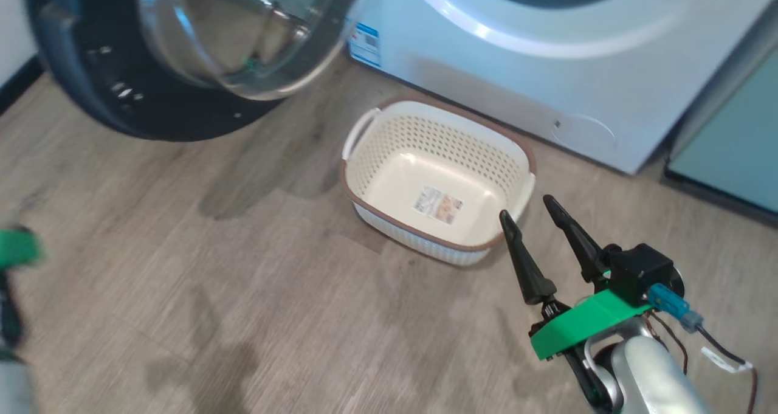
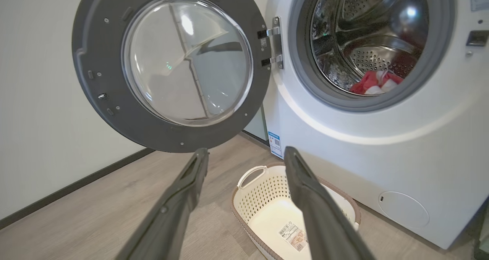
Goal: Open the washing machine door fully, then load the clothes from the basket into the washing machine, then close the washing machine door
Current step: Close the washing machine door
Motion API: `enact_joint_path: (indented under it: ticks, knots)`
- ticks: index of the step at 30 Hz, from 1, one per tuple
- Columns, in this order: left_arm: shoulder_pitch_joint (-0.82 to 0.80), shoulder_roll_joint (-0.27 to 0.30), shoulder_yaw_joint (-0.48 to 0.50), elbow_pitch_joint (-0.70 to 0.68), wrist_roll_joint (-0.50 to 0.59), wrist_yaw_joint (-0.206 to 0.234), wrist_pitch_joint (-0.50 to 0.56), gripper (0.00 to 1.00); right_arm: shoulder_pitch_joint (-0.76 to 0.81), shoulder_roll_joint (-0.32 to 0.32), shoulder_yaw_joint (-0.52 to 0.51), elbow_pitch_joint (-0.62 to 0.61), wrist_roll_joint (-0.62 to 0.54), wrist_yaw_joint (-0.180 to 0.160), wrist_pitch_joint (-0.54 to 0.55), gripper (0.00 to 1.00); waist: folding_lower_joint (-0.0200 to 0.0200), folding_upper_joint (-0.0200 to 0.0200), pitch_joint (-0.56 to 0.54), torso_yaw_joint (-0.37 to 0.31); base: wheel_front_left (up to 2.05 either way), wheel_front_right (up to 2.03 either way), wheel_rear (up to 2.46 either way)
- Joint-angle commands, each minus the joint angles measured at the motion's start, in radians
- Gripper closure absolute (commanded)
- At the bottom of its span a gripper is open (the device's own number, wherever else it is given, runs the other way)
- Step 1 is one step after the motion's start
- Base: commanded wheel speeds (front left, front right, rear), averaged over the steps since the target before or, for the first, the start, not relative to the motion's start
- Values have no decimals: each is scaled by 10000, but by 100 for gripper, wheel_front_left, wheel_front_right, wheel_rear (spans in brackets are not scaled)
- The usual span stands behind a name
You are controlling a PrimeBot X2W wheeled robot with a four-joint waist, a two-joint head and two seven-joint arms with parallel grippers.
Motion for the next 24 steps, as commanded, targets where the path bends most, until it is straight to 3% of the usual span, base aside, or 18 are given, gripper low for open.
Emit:
enact_joint_path:
  ticks: [1, 7, 12, 15, 20, 24]
  knots:
    - [-675, 615, 511, -50, -122, -89, -90, 100, -381, -53, 285, -393, -79, -2, 79, 0, 0, 0, 329, -389, 0, 0, 0]
    - [-2702, 2587, 1131, 2482, -197, -602, -90, 100, -651, -217, 477, -548, -93, -2, 208, 0, 0, 0, 793, -1108, 0, 0, 0]
    - [-4403, 3930, 1041, 5027, -25, -640, -84, 100, -864, -331, 652, -577, -52, -2, 231, 0, 0, 0, 1076, -1668, 0, 0, 0]
    - [-5304, 4335, 1040, 6309, -90, -539, 13, 100, -948, -357, 695, -556, -42, -2, 219, 0, 0, 0, 1188, -1972, 0, 0, 0]
    - [-6410, 4530, 1657, 7910, -859, -330, 367, 100, -1040, -353, 699, -531, -31, -2, 174, 0, 0, 0, 1265, -2346, 0, 0, 0]
    - [-7260, 4649, 2734, 9551, -2020, -6, 893, 100, -1097, -343, 661, -530, -21, -2, 133, 0, 0, 0, 1365, -2659, 0, 0, 0]
